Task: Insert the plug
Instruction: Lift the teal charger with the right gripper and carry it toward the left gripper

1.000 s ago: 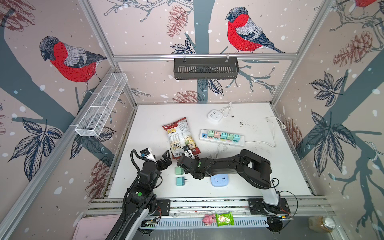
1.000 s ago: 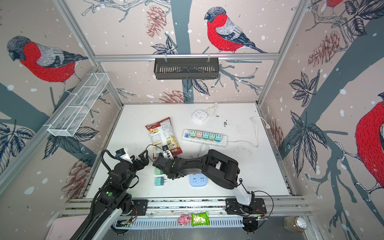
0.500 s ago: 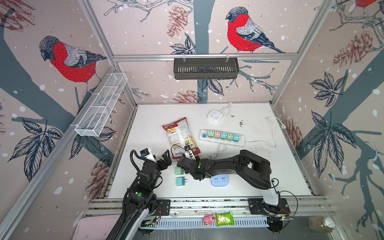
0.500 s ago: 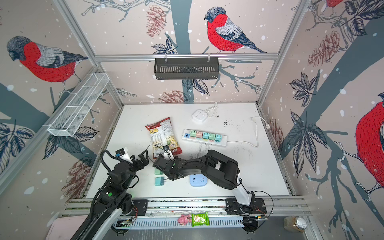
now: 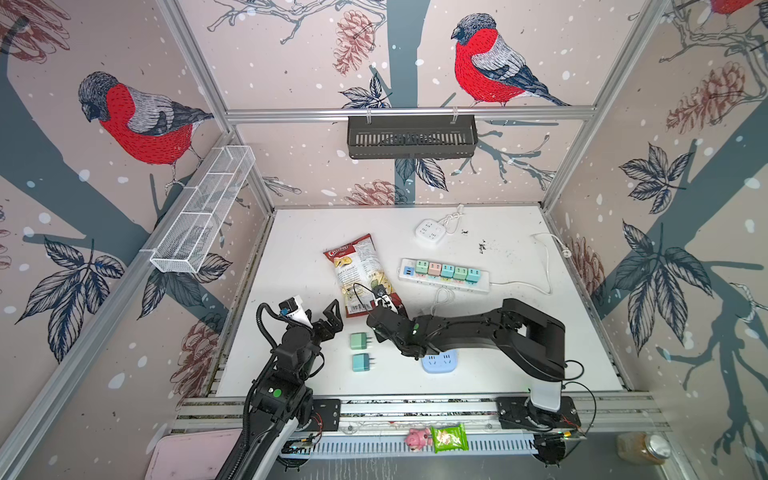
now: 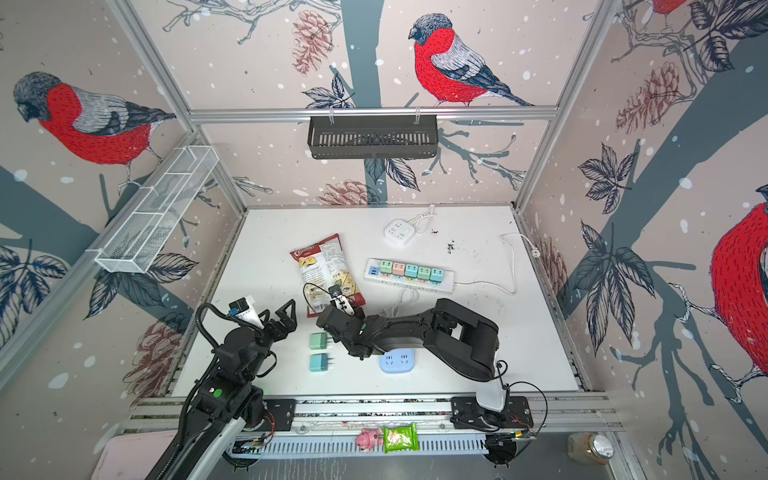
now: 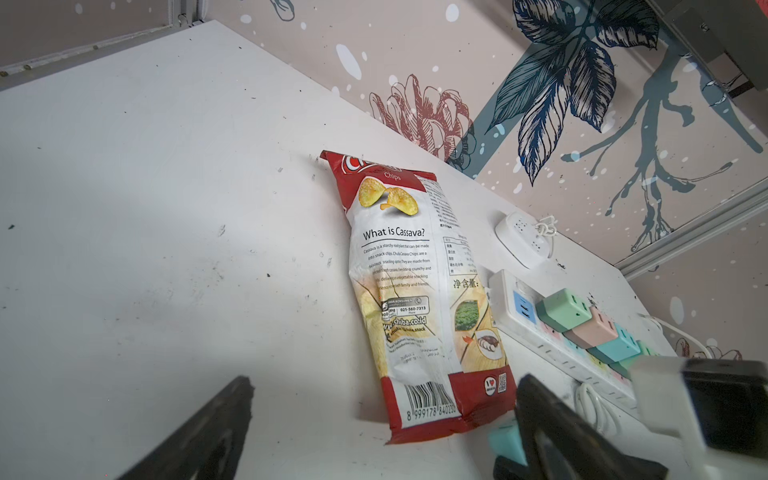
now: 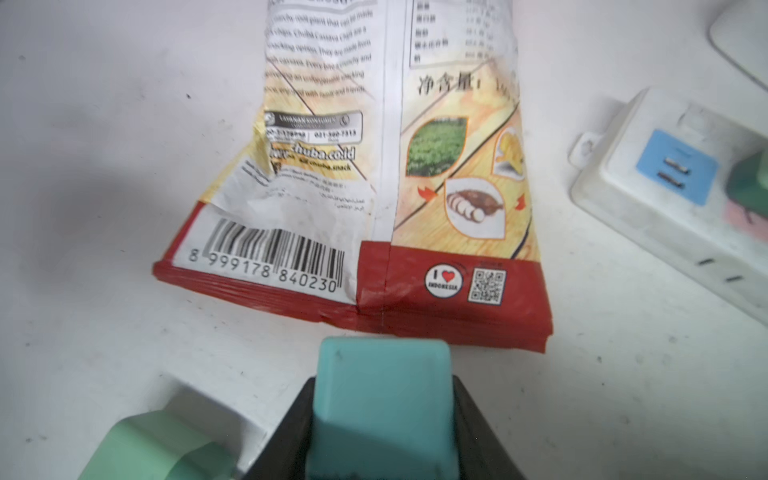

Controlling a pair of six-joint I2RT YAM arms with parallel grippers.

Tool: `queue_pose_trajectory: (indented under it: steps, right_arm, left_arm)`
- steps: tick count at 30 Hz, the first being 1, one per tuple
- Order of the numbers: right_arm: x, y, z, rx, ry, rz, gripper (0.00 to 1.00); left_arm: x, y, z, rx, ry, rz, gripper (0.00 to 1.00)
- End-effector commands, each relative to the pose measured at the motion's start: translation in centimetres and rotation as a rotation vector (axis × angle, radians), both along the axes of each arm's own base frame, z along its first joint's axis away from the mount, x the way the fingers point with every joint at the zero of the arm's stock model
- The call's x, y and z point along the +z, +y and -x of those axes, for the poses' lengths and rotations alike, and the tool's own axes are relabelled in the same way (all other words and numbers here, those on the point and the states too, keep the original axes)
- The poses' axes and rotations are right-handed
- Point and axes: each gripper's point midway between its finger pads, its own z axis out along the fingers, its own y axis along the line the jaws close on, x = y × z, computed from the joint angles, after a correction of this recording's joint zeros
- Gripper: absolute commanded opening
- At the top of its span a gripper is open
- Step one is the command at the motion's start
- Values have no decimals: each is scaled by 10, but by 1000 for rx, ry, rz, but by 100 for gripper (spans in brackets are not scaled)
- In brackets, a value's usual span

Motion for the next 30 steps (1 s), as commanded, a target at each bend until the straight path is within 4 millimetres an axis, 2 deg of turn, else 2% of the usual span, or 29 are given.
queue_pose_trajectory:
  steps: [1,6,12,15,18,23,25,27,30]
  right_arm:
    - [37,9,-4,54,-116,-93,16]
    - [76,8,-9,147,-250,-171,12]
    - [105,-7,-24,216,-327,-258,3]
    - [123,-27,-22,204,-409,-278,3]
    - [140,-52,-10,217,-486,-330,3]
    - [155,-90,10,247,-592,-368,3]
    - [160,-103,10,230,-622,-371,3]
    - [173,-114,8,203,-650,-386,3]
    - [183,-124,6,187,-679,-398,2]
  left_arm:
    - [-1,3,0,20,10,4,98]
    - [-1,8,1,48,5,8,98]
    - [5,18,2,106,-7,13,98]
    - [10,22,3,129,-16,24,98]
    - [14,20,2,121,-23,34,98]
    - [16,18,0,123,-36,81,98]
    - [16,19,-2,145,-38,131,98]
    - [18,17,-3,156,-15,193,98]
    - [48,-1,-3,46,-26,182,98]
